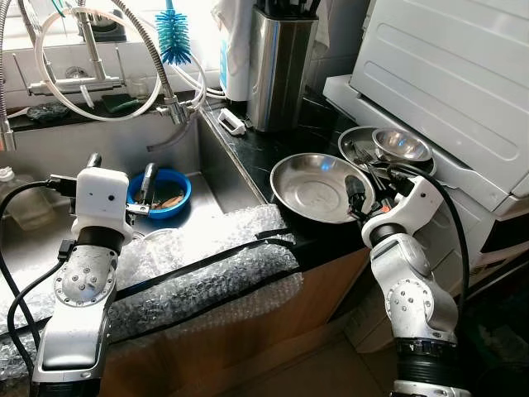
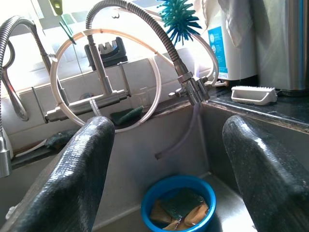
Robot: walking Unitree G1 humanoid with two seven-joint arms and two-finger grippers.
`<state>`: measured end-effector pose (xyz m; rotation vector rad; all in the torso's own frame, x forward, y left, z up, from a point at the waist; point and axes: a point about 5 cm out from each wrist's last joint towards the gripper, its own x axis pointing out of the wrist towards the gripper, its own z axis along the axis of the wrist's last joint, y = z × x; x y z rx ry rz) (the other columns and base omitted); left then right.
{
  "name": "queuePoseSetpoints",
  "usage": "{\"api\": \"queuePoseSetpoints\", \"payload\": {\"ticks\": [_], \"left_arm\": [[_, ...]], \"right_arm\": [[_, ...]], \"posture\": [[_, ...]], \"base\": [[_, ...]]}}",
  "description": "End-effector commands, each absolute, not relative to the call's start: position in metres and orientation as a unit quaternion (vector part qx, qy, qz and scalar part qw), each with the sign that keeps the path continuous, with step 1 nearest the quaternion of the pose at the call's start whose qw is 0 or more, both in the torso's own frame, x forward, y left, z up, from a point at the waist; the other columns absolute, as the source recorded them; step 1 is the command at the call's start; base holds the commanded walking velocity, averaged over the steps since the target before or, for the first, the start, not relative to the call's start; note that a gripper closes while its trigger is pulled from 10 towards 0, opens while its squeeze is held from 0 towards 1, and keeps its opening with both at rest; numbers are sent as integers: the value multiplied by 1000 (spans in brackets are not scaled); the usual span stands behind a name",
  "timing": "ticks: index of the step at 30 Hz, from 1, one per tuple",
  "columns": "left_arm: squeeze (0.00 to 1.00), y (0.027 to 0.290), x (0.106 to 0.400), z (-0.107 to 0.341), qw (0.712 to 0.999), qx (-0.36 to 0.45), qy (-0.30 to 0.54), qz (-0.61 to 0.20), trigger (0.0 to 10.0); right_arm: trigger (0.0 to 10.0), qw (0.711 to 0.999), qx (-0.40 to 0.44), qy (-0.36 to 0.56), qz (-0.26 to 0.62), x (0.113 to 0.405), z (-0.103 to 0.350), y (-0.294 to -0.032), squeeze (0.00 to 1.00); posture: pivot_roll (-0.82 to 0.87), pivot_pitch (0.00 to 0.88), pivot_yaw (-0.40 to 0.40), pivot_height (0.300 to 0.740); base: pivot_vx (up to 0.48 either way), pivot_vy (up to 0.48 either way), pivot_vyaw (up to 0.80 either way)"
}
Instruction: Kitchen organization
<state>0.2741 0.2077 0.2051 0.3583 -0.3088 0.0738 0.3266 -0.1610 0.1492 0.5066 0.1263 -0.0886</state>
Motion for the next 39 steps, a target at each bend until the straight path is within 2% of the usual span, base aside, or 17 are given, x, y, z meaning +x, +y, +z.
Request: {"api": "queuePoseSetpoints", "payload": {"ticks": [1,16,17,18,19,20,22,23,35,37,38,39], "left_arm": [[0,204,277,210,969,182,-164,30,10000],[0,201,278,210,968,189,-165,25,10000],[0,201,278,210,968,190,-165,25,10000],[0,201,278,210,968,190,-165,25,10000],[0,201,278,210,967,190,-165,25,10000],[0,201,277,211,967,190,-166,25,10000],[0,201,277,211,967,191,-166,25,10000],[0,201,277,211,967,192,-166,25,10000],[0,199,277,212,965,200,-168,21,10000],[0,198,278,213,964,205,-169,17,10000],[0,198,278,213,964,205,-169,17,10000],[0,197,278,213,963,210,-170,13,10000]], "right_arm": [[10000,967,244,60,-50,331,151,-163,0],[10000,973,211,78,-52,338,146,-163,0],[9059,973,211,78,-52,338,146,-163,0],[9059,973,209,79,-51,338,146,-163,0],[4784,973,209,81,-49,339,146,-163,0],[1373,973,209,83,-48,339,145,-163,0],[1373,973,209,83,-47,339,145,-162,0],[0,973,208,84,-47,339,144,-162,0],[0,973,210,87,-43,342,144,-160,0],[824,973,208,93,-43,342,142,-160,0],[824,973,208,93,-43,342,142,-160,0],[1412,972,210,95,-43,342,141,-159,0]], "posture": [[-21,0,-104,740],[-14,0,-104,740],[-15,0,-103,740],[-15,0,-104,740],[-12,0,-103,740],[-11,0,-104,740],[-11,0,-104,740],[-11,0,-105,740],[-7,0,-105,740],[-7,0,-104,740],[-7,0,-104,740],[-6,0,-103,740]], "base": [[0,0,0],[0,0,0],[0,0,0],[0,0,0],[0,0,0],[0,0,0],[0,0,0],[0,0,0],[0,0,0],[0,0,0],[0,0,0],[0,0,0]]}}
